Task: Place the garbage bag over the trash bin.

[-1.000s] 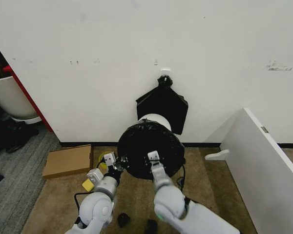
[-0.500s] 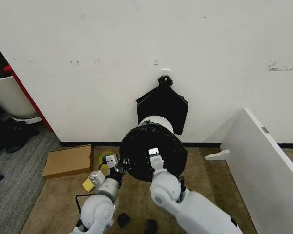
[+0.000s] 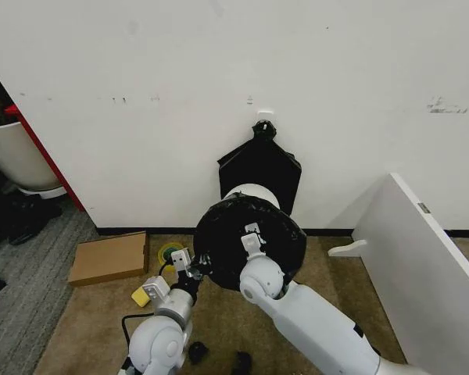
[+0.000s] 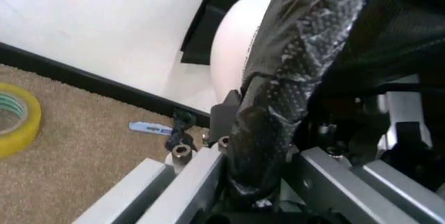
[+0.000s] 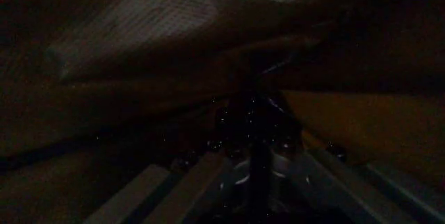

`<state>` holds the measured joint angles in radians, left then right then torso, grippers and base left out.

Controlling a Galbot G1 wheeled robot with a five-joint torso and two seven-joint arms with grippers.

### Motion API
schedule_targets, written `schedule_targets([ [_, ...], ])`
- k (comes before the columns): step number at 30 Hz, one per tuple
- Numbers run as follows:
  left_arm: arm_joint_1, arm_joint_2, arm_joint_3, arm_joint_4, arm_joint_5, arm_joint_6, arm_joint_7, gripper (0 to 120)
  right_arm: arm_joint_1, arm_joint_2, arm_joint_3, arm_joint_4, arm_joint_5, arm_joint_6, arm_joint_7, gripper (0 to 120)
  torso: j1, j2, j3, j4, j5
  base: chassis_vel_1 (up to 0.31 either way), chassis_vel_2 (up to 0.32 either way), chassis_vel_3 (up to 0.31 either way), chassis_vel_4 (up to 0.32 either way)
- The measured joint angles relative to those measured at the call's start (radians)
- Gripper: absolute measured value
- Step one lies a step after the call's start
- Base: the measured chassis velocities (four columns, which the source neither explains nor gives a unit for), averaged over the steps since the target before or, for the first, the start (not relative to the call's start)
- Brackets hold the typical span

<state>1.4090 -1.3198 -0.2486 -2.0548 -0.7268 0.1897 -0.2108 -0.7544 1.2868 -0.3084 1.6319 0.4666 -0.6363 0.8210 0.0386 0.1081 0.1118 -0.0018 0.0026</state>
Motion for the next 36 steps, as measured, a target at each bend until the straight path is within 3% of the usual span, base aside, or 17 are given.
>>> schedule_targets([
  [1,0.000,0.000,0.000,0.000,0.000,0.000,0.000,0,0.000,0.000,0.000,0.000,0.000,0.000,0.000,0,0.000,0.000,0.000,0.0000,0.0000,0.000,0.000,0.000,0.000],
  [6,-0.012,-0.001,-0.014,0.020,-0.011,-0.003,-0.003,0,-0.114,-0.068,-0.011,0.088,-0.170,0.244,-0.160,0,0.000,0.000,0.000,-0.0003,0.0001,0.000,0.000,0.000,0.000],
  [9,-0.020,-0.006,-0.018,0.026,-0.014,-0.005,-0.008,0,-0.171,-0.092,-0.018,0.137,-0.193,0.311,-0.216,0,0.000,0.000,0.000,-0.0002,0.0002,0.000,0.000,0.000,0.000],
  [12,-0.033,-0.013,-0.022,0.035,-0.026,-0.003,-0.021,0,-0.239,-0.120,-0.022,0.184,-0.247,0.440,-0.309,0,0.000,0.000,0.000,-0.0003,0.0000,0.000,0.000,0.000,0.000],
  [15,-0.042,-0.017,-0.029,0.038,-0.047,0.006,-0.032,0,-0.277,-0.130,0.000,0.180,-0.328,0.640,-0.417,14,0.000,0.000,0.000,-0.0002,0.0001,0.000,0.000,0.000,0.000],
  [16,-0.042,-0.017,-0.029,0.038,-0.047,0.006,-0.032,0,-0.277,-0.130,0.000,0.180,-0.328,0.640,-0.417,14,0.000,0.000,0.000,-0.0002,0.0001,0.000,0.000,0.000,0.000],
  [20,-0.045,-0.018,-0.043,0.034,-0.092,0.016,-0.051,0,-0.331,-0.144,0.061,0.186,-0.399,0.927,-0.592,30,0.000,0.000,0.000,0.0001,0.0002,0.000,0.000,0.000,0.000],
  [22,-0.045,-0.018,-0.048,0.025,-0.121,0.023,-0.064,0,-0.379,-0.156,0.087,0.240,-0.405,0.989,-0.623,38,0.000,0.000,0.000,0.0000,0.0001,0.000,0.000,0.000,0.000],
  [24,-0.045,-0.018,-0.050,0.023,-0.130,0.026,-0.069,0,-0.391,-0.160,0.091,0.254,-0.405,1.001,-0.626,41,0.000,0.000,0.000,-0.0001,0.0000,0.000,0.000,0.000,0.000],
  [28,-0.034,-0.029,-0.069,0.007,-0.220,0.039,-0.108,0,-0.529,-0.183,0.127,0.381,-0.412,1.058,-0.557,58,0.000,0.000,0.000,0.0002,0.0003,0.000,0.000,0.000,0.000],
  [30,-0.033,-0.040,-0.078,0.003,-0.280,0.053,-0.139,0,-0.618,-0.182,0.155,0.441,-0.449,1.023,-0.419,68,0.000,0.000,0.000,0.0000,0.0000,0.000,0.000,0.000,0.000],
  [31,-0.033,-0.040,-0.078,0.003,-0.280,0.053,-0.139,0,-0.618,-0.182,0.155,0.441,-0.449,1.023,-0.419,68,0.000,0.000,0.000,0.0000,0.0000,0.000,0.000,0.000,0.000],
  [34,-0.040,-0.056,-0.097,0.000,-0.354,0.069,-0.178,0,-0.744,-0.170,0.174,0.538,-0.489,0.888,-0.177,81,0.000,0.000,0.000,-0.0005,0.0000,0.000,0.000,0.000,0.000],
  [36,-0.042,-0.058,-0.106,-0.001,-0.369,0.071,-0.183,0,-0.768,-0.168,0.175,0.552,-0.492,0.861,-0.131,85,0.000,0.000,0.000,-0.0005,-0.0001,0.000,0.000,0.000,0.000],
])
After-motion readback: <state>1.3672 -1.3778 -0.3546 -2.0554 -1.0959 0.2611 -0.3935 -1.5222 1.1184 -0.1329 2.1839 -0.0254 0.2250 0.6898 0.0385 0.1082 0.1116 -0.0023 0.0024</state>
